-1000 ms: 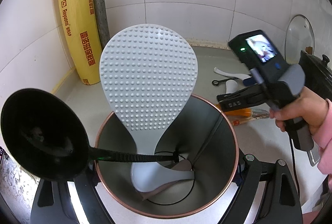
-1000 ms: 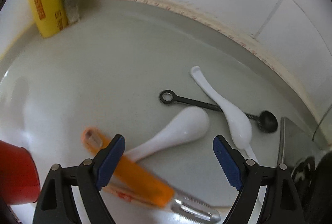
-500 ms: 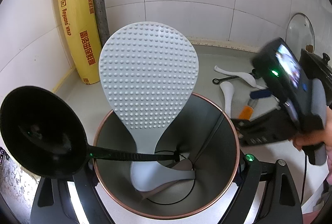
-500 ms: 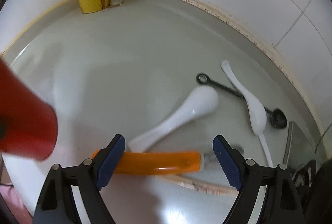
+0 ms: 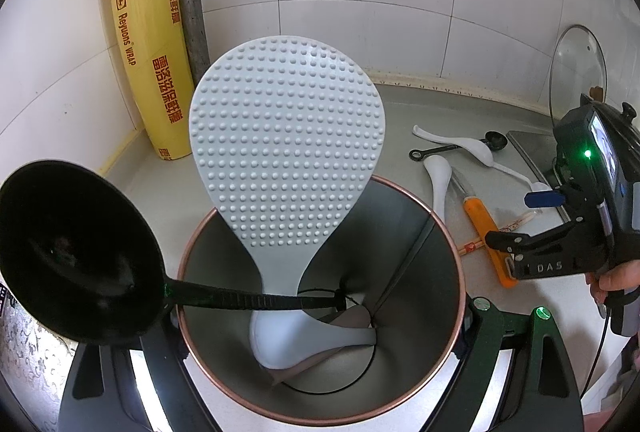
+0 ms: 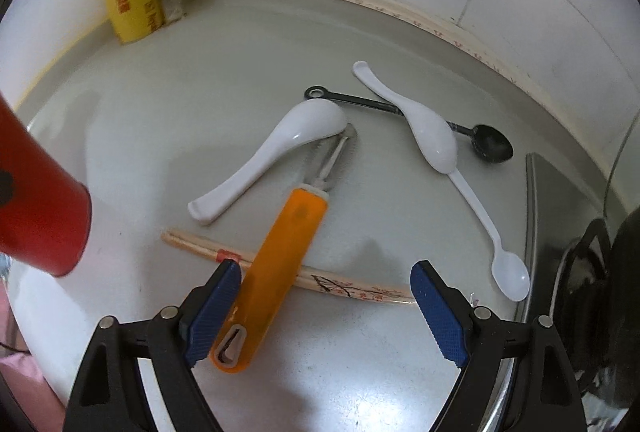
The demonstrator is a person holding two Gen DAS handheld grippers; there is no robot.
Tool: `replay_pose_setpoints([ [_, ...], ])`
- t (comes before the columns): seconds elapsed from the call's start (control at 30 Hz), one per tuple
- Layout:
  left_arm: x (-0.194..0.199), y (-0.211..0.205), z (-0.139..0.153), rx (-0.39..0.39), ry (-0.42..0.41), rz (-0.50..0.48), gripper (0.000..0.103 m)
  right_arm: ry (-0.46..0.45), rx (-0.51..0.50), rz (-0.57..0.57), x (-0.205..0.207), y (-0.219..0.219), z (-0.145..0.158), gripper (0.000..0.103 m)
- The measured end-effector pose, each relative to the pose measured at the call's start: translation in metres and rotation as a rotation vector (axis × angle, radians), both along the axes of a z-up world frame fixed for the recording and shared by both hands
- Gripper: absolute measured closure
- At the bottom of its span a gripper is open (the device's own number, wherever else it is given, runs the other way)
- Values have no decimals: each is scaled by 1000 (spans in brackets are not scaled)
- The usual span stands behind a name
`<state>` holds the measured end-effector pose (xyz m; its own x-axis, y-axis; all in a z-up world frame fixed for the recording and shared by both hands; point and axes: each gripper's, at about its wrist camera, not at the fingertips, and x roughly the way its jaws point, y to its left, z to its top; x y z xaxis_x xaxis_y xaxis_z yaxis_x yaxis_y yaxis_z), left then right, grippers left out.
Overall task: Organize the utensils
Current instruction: 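Lower the open right gripper over the orange-handled serrated scaler, then close the right gripper on the orange handle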
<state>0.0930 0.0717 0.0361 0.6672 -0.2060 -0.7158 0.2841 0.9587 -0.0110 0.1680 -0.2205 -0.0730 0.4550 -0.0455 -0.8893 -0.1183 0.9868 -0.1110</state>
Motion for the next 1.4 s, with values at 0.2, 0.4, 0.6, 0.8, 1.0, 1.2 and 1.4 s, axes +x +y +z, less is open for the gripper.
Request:
replay_pose_setpoints([
  [0.2,1,0,0,3,3,0,13,13,60,-29,17,0,-2,18],
  [0.4,1,-1,0,7,2,-1,13,61,143,-87,43,-9,-14,40],
  [0.6,1,-1,0,7,2,0,13,77,158,-139,52,-16,-17,52],
  [0.8,2,-3,-2,9,5,2,13,71,141,-130,54,-13,-17,71],
  [1.0,2,-3,-2,11,8,1,13,66,195,-173,52,-32,-14,78],
  [1.2,4,-4,-3,13,11,2,13,30,244,-197,39,-40,-7,78],
  [1.4,4,-3,-3,11,11,0,13,-45,267,-198,27,-40,10,78],
])
